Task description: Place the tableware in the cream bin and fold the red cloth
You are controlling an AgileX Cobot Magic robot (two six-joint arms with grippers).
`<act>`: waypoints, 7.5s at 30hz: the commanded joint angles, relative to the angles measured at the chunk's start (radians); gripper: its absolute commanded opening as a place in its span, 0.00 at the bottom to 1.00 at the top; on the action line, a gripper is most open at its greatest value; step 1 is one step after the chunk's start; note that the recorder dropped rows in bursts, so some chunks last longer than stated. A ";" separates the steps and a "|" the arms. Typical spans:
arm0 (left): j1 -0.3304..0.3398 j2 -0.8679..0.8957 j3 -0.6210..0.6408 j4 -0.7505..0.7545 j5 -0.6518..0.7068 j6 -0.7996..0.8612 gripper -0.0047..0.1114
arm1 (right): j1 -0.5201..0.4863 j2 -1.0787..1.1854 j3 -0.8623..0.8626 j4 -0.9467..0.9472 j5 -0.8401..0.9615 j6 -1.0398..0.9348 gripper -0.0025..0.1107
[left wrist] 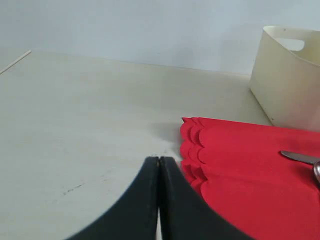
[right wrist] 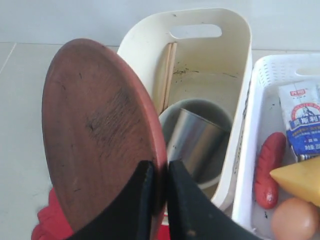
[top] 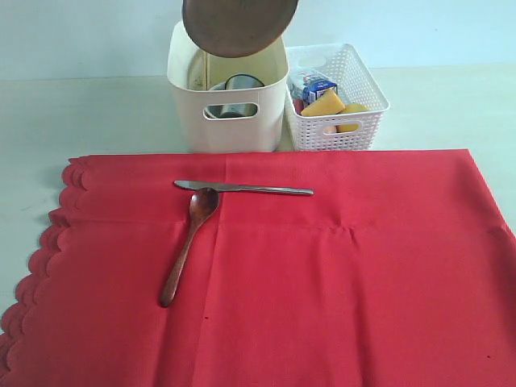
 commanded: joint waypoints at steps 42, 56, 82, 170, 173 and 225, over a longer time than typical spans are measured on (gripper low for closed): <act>-0.006 -0.006 0.003 -0.001 -0.004 -0.003 0.05 | -0.004 0.334 -0.245 0.006 0.017 0.065 0.40; -0.006 -0.006 0.003 -0.001 -0.004 -0.003 0.05 | -0.004 0.134 -0.245 -0.060 0.222 0.065 0.40; -0.006 -0.006 0.003 -0.001 -0.004 -0.003 0.05 | -0.003 0.012 -0.245 -0.072 0.396 0.020 0.15; -0.006 -0.006 0.003 -0.001 -0.004 -0.003 0.05 | 0.155 0.164 0.322 -0.155 0.016 -0.812 0.39; -0.006 -0.006 0.003 -0.001 -0.004 -0.003 0.05 | 0.155 0.202 0.322 -0.157 -0.015 -0.821 0.39; -0.006 -0.006 0.003 -0.001 -0.004 -0.003 0.05 | 0.155 -0.004 0.324 -0.228 0.180 -0.744 0.02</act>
